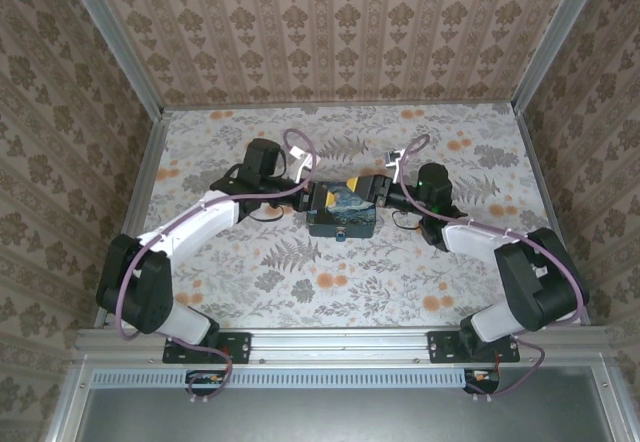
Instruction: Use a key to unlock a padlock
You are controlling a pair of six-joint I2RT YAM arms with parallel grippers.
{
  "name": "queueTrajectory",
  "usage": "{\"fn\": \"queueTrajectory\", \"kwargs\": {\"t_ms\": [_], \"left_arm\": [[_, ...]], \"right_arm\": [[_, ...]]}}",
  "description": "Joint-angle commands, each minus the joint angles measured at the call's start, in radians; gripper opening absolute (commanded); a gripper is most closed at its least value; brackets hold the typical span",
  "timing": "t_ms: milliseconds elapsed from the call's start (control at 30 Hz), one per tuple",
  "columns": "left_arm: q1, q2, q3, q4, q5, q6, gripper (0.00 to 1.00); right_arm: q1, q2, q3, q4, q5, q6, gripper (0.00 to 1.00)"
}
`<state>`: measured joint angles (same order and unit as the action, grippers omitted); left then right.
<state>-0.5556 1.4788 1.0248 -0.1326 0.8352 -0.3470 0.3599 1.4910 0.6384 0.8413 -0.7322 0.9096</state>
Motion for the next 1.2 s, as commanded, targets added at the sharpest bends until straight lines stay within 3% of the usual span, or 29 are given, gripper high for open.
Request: {"fn": "queueTrajectory", "kwargs": {"t_ms": [0,433,833,1033,1067,1167], "left_arm": [[-0.004,0.007,0.026,0.066,0.036,-0.04,0.0],[-0.004,0.016,0.021,0.108,0.022,-0.07,0.0],[-0.006,0.029,0.025,0.143,0.016,-0.094,0.0],[-0.006,0.037,0.036,0.146,0.001,-0.105,0.0],[-0.006,0.037,0.037,0.146,-0.01,-0.108,0.01],[-0.003,0.035,0.031,0.161,-0.036,-0.126,0.21]], "right_arm": [[0.02,0.034,0.032,0.112,-0.044,0.025,0.46],[0.048,0.123,0.015,0.228,-0.054,0.076,0.33],[0.048,0.13,-0.003,0.28,-0.078,0.11,0.0],[0.048,0.122,-0.037,0.329,-0.041,0.141,0.0],[0.049,0.116,-0.048,0.329,-0.022,0.142,0.0],[0.049,0.101,-0.074,0.322,0.03,0.137,0.0]]}}
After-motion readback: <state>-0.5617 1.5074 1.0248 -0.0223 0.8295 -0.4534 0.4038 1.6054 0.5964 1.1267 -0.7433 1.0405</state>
